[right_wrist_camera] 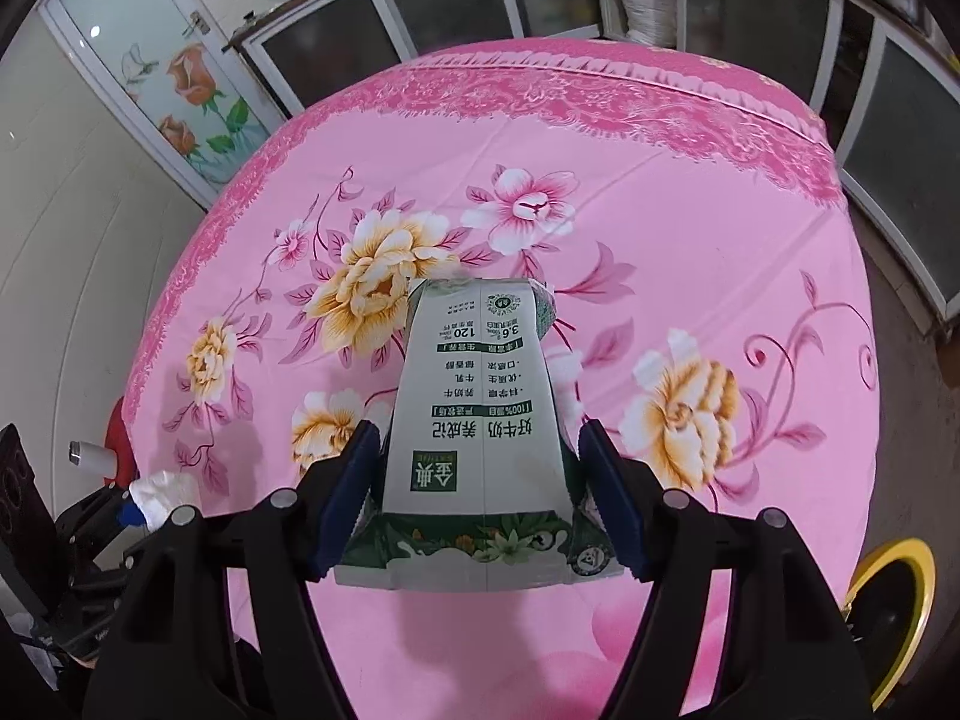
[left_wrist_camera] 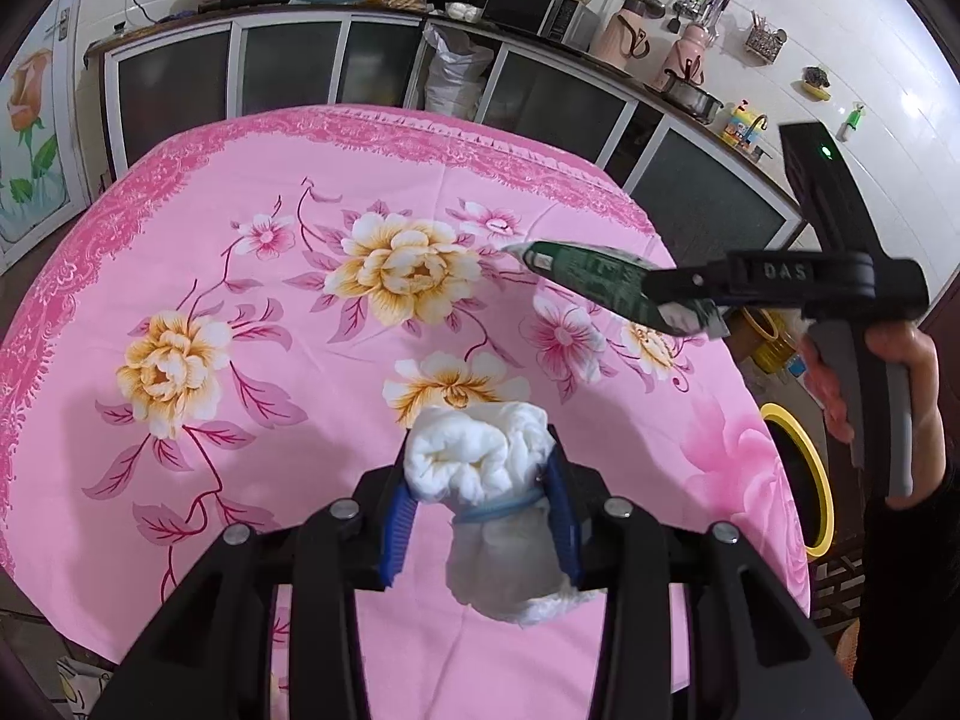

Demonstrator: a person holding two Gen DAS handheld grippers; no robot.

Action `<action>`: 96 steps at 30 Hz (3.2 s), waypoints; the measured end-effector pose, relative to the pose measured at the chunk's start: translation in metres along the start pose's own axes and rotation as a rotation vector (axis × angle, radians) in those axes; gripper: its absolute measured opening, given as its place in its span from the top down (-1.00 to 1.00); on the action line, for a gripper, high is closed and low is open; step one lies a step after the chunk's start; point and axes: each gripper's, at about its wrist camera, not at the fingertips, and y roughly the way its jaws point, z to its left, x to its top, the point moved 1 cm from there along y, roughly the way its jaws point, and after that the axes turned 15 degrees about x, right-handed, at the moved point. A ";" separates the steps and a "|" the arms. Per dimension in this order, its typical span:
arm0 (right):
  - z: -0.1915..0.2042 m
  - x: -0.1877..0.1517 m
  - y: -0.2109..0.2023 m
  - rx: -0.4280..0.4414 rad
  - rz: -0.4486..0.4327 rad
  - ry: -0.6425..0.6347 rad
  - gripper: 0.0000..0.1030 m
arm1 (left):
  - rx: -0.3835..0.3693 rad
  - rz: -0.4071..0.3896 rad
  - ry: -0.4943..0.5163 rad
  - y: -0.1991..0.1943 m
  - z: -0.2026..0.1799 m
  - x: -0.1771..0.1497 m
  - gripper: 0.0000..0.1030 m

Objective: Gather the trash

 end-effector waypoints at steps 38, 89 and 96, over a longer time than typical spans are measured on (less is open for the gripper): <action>-0.172 -0.223 -0.271 -0.225 -0.413 0.387 -0.27 | -0.268 -0.066 0.396 -0.001 -0.289 0.020 0.30; -0.251 -0.330 -0.286 -0.489 -0.619 0.667 -0.76 | -0.320 -0.214 0.392 0.007 -0.405 -0.011 -0.84; -0.184 -0.337 -0.287 -0.664 -0.801 0.520 -0.85 | -0.245 -0.374 0.229 -0.037 -0.304 -0.009 -0.85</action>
